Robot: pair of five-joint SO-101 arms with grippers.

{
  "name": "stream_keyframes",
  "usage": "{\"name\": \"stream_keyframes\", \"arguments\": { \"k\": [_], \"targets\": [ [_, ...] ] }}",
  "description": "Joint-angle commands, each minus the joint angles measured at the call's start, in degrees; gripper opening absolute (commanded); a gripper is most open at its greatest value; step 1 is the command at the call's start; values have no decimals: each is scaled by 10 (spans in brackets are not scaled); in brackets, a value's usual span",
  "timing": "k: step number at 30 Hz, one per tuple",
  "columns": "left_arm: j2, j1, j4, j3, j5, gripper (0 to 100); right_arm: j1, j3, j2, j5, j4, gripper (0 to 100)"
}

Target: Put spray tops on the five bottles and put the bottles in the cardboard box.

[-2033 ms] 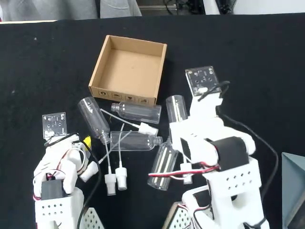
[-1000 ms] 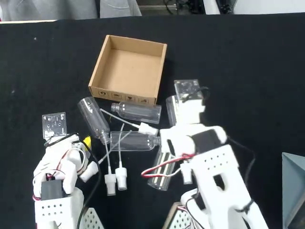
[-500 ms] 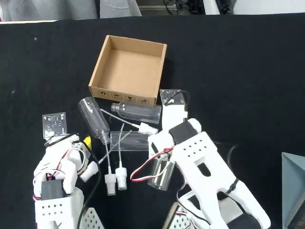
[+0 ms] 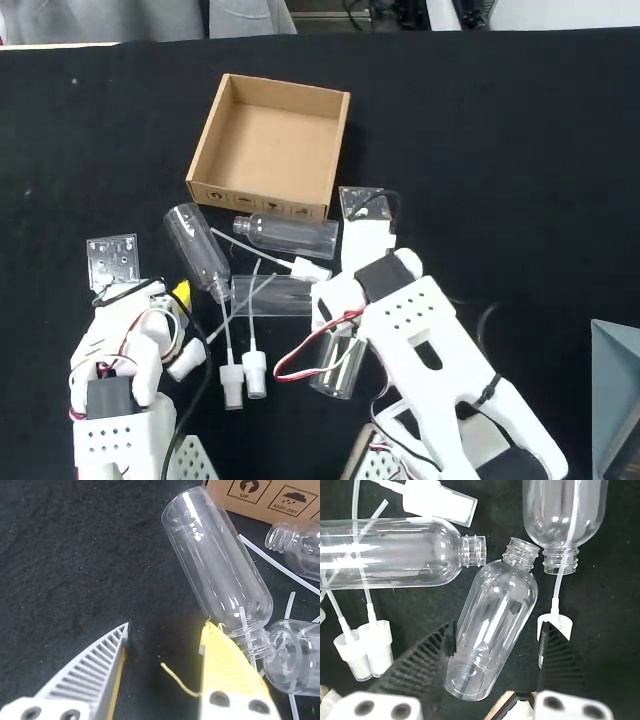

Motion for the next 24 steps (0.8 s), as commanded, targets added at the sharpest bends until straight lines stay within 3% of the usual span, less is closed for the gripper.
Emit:
{"name": "stream_keyframes", "arguments": {
  "k": [1,11,24],
  "targets": [
    [-6,-4,-12,-11,-4,217,-15,-7,3,-3,-40,234],
    [-6,-4,-12,-11,-4,217,-14,15,8,-1,-66,233],
    [-6,-4,-12,-11,-4,217,33,-26,193,-7,-83,233]
  ]
}}
